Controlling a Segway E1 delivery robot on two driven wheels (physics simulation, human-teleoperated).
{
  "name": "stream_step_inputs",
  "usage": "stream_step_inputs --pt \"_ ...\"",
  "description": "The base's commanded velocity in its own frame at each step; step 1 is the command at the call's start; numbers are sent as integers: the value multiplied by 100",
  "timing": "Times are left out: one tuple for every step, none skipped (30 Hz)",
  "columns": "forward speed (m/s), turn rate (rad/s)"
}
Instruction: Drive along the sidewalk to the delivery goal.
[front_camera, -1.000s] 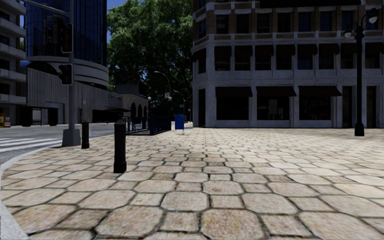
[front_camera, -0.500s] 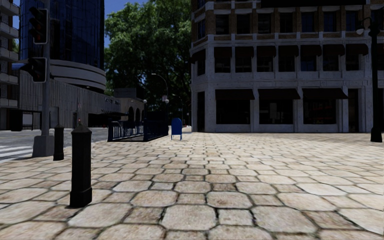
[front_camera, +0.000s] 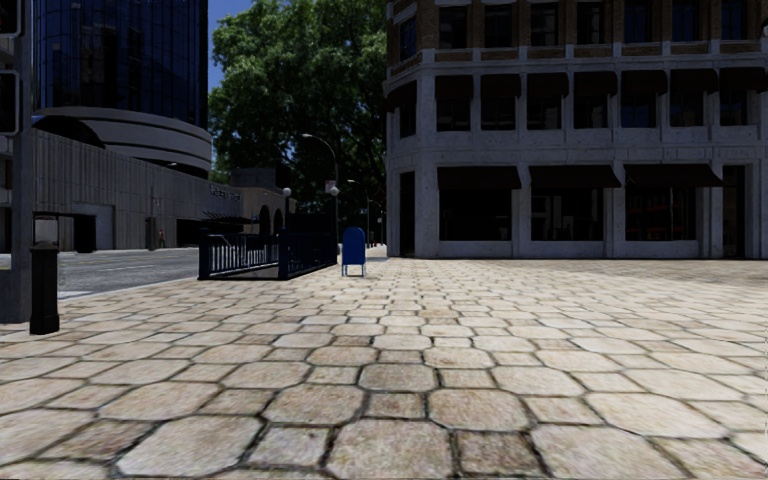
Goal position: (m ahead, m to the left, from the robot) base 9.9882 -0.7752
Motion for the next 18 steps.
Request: stream_step_inputs --pt "200 0" --pt "200 0" --pt "200 0" --pt "200 0" --pt "200 0" --pt "200 0" --pt "200 0" --pt "200 0" --pt "200 0" --pt "200 0" --pt "200 0" --pt "200 0" --pt "200 0" --pt "200 0" --pt "200 0" --pt "200 0" --pt "200 0" --pt "200 0"
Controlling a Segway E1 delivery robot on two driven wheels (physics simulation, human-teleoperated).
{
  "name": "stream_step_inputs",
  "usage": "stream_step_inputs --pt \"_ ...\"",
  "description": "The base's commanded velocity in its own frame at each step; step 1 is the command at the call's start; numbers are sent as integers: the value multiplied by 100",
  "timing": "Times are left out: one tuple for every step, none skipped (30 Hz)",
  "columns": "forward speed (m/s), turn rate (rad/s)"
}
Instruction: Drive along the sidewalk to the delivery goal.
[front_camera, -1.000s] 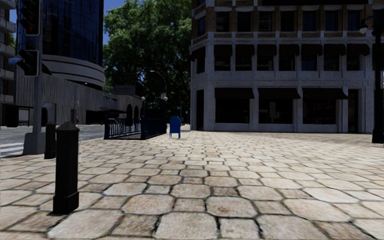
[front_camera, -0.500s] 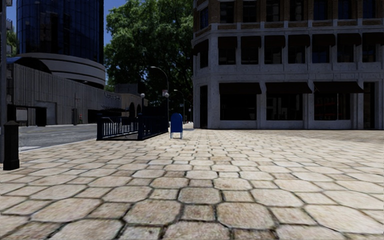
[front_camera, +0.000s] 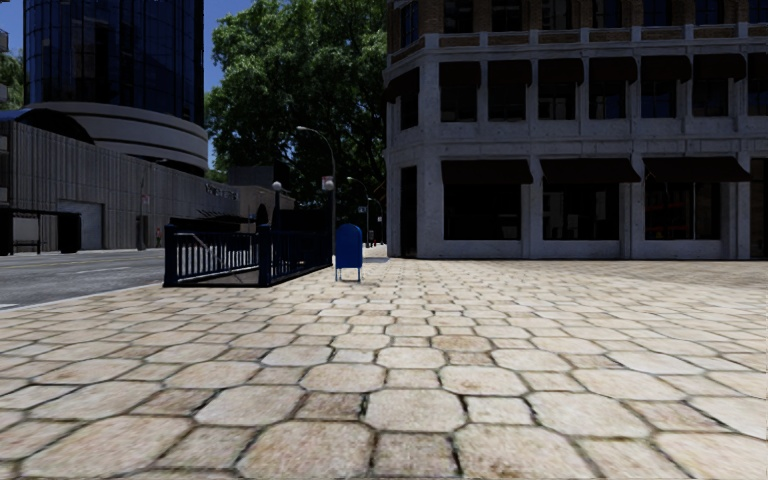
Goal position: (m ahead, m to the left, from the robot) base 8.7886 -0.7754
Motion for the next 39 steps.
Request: stream_step_inputs --pt "200 0" --pt "200 0" --pt "200 0" --pt "200 0" --pt "200 0" --pt "200 0" --pt "200 0" --pt "200 0" --pt "200 0" --pt "200 0" --pt "200 0" --pt "200 0" --pt "200 0" --pt "200 0" --pt "200 0" --pt "200 0" --pt "200 0" --pt "200 0" --pt "200 0" --pt "200 0" --pt "200 0" --pt "200 0" --pt "200 0" --pt "200 0" --pt "200 0" --pt "200 0" --pt "200 0" --pt "200 0" --pt "200 0" --pt "200 0" --pt "200 0" --pt "200 0" --pt "200 0" --pt "200 0" --pt "200 0" --pt "200 0" --pt "200 0" --pt "200 0" --pt "200 0"
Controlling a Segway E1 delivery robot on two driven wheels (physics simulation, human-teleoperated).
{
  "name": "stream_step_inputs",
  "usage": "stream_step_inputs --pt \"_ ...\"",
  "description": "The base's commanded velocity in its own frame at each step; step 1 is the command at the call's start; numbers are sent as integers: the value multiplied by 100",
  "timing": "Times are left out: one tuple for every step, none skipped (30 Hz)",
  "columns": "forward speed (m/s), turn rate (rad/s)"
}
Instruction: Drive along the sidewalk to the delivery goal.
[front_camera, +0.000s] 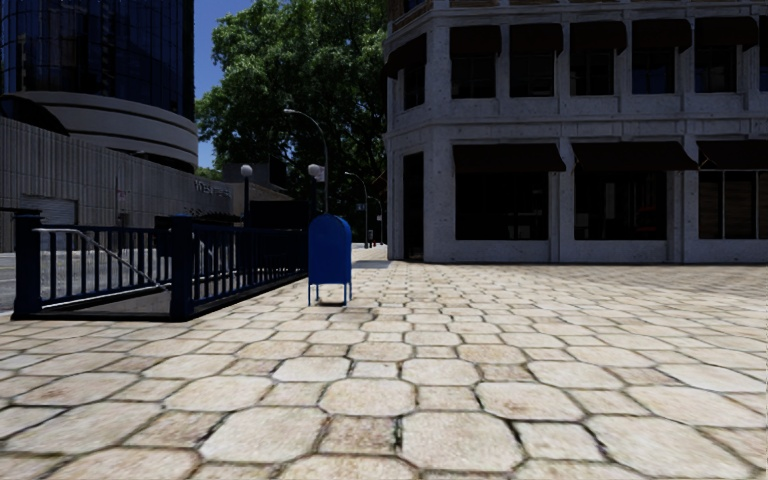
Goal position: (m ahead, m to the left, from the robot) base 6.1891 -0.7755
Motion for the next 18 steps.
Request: stream_step_inputs --pt "200 0" --pt "200 0" --pt "200 0" --pt "200 0" --pt "200 0" --pt "200 0" --pt "200 0" --pt "200 0" --pt "200 0" --pt "200 0" --pt "200 0" --pt "200 0" --pt "200 -8" --pt "200 -8" --pt "200 -60" --pt "200 -98" --pt "200 -103" --pt "200 -32"
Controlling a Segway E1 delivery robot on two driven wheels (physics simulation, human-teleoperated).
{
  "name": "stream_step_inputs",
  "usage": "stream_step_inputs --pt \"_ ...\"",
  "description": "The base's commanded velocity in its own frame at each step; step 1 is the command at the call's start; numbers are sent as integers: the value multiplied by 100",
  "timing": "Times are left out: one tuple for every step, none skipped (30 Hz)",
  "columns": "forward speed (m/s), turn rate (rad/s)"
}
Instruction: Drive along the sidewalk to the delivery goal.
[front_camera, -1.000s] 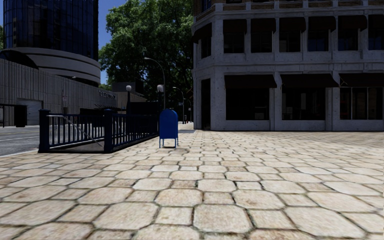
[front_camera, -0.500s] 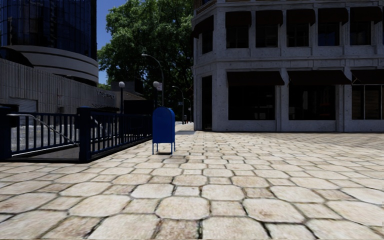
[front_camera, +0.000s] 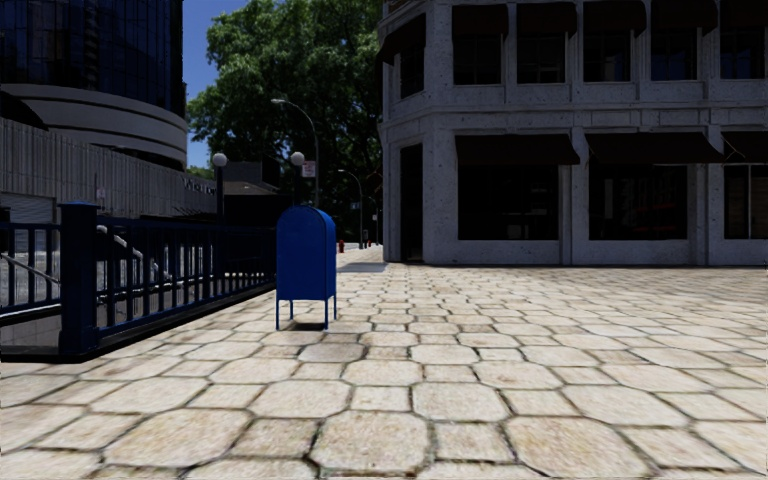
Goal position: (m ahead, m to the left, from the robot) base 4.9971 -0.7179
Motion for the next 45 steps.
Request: stream_step_inputs --pt "200 -32" --pt "200 0" --pt "200 0" --pt "200 0" --pt "200 0" --pt "200 0" --pt "200 0" --pt "200 0" --pt "200 0" --pt "200 0" --pt "200 0" --pt "200 0" --pt "200 0" --pt "200 0" --pt "200 0" --pt "200 0" --pt "197 0" --pt "187 0" --pt "187 0" --pt "180 0" --pt "176 0" --pt "174 0" --pt "173 0" --pt "173 0" --pt "172 0" --pt "170 0" --pt "166 0" --pt "163 0" --pt "163 0" --pt "163 0" --pt "162 0" --pt "161 0" --pt "161 0" --pt "161 0" --pt "161 0" --pt "161 0" --pt "161 0" --pt "161 0" --pt "161 0" --pt "161 0" --pt "161 0" --pt "161 0" --pt "161 0" --pt "161 0" --pt "161 0"
